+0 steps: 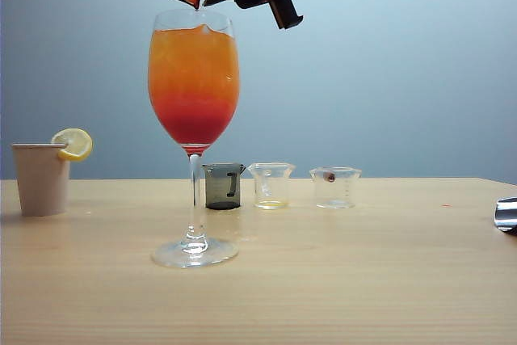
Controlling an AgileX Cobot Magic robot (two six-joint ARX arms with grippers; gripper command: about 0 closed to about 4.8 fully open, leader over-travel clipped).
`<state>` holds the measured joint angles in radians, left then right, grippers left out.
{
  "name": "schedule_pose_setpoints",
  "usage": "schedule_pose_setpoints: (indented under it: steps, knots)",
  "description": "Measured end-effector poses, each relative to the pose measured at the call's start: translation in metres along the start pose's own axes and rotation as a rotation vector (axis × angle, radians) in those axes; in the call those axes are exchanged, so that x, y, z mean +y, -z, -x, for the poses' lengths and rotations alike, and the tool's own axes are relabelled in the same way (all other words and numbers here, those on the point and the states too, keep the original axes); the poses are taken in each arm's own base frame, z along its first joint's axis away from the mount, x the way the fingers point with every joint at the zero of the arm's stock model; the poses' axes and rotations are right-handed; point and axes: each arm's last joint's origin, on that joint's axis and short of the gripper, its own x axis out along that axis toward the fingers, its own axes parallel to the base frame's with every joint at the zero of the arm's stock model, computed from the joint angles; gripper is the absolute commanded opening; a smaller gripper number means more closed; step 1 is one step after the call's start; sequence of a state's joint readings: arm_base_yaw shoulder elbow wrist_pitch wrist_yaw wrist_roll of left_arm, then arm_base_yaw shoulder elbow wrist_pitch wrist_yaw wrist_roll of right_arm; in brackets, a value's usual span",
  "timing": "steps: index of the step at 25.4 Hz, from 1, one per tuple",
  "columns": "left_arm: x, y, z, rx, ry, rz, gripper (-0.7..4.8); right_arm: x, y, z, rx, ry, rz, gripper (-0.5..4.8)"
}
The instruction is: Pick up the fourth measuring cup from the left, pour the grenadine inside into the goblet, and finally put the measuring cup back in its original place.
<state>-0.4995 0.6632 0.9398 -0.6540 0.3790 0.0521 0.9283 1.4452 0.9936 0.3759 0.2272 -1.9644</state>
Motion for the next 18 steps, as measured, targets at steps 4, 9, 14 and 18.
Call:
schedule_pose_setpoints:
  steps: [4,9,14,18]
  knots:
    - [0.0000,0.0000,0.0000,0.000,0.000,0.000,-0.06,0.0000,0.0000,0.0000,0.001,0.000,-0.002,0.21]
    - [0.0000,0.0000,0.0000,0.000,0.000,0.000,-0.06,0.0000,0.0001,0.0000,0.002,-0.001,-0.025,0.20]
    - [0.0000,0.0000,0.0000,0.000,0.000,0.000,-0.06,0.0001,0.0001,0.0000,0.005,-0.003,-0.088,0.20]
    - [0.0000,0.0000,0.0000,0.000,0.000,0.000,-0.06,0.0030,-0.0006,0.0001,0.010,-0.035,-0.140,0.09]
